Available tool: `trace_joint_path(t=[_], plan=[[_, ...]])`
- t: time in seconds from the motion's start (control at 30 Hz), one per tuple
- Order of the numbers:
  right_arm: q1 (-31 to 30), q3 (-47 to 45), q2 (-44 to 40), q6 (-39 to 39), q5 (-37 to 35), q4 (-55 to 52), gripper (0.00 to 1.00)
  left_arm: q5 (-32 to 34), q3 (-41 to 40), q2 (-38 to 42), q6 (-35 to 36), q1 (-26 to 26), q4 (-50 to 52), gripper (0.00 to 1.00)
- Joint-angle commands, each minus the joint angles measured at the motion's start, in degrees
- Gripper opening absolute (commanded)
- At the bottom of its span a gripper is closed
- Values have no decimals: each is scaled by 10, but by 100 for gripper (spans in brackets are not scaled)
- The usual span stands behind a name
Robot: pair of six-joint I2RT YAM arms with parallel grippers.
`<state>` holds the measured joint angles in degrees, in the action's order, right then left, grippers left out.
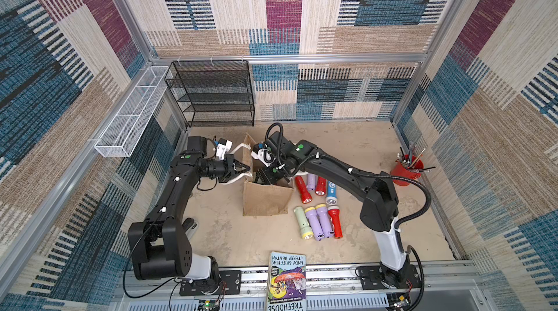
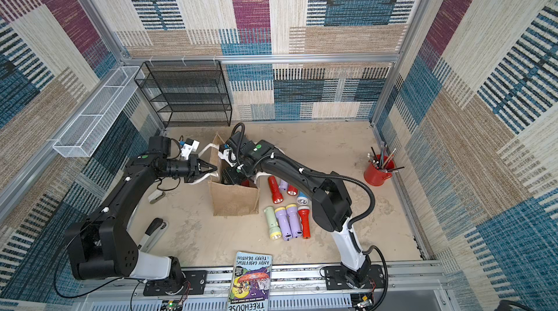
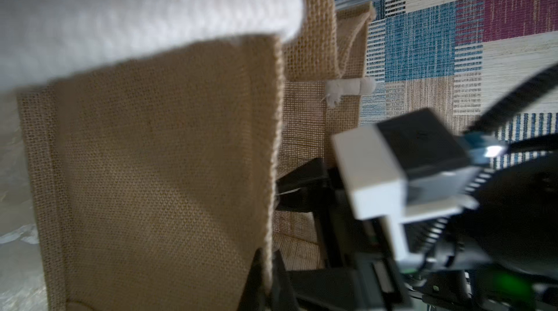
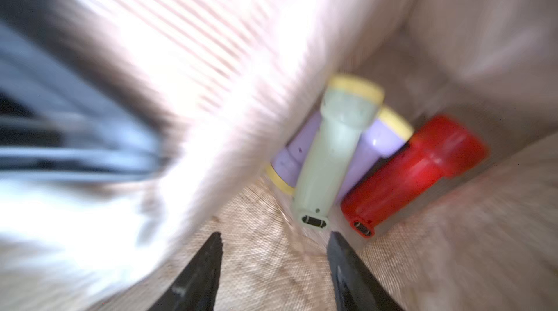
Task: Put the flashlights into the tote bags
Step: Place the flashlight in the canvas bag.
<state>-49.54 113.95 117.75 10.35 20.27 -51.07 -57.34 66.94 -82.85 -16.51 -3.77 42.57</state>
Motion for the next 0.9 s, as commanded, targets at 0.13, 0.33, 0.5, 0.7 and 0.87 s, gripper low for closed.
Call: trace_joint_path(t=[0.13, 0.33, 0.5, 0.7, 0.87], plan=[[8, -13, -80, 0, -55, 31, 59, 0, -1, 0, 0, -1, -8, 0], [60, -122, -185, 56, -91, 84, 59, 5, 0, 3, 0, -1, -7, 0], [151, -286, -315, 127, -104, 121, 60, 3, 0, 2, 0, -1, -7, 0], [255, -448, -439, 174, -140, 94, 64, 2, 5, -6, 0, -1, -6, 0], [327, -565, -466, 171, -120, 82, 65, 1, 6, -7, -1, -1, -6, 0]])
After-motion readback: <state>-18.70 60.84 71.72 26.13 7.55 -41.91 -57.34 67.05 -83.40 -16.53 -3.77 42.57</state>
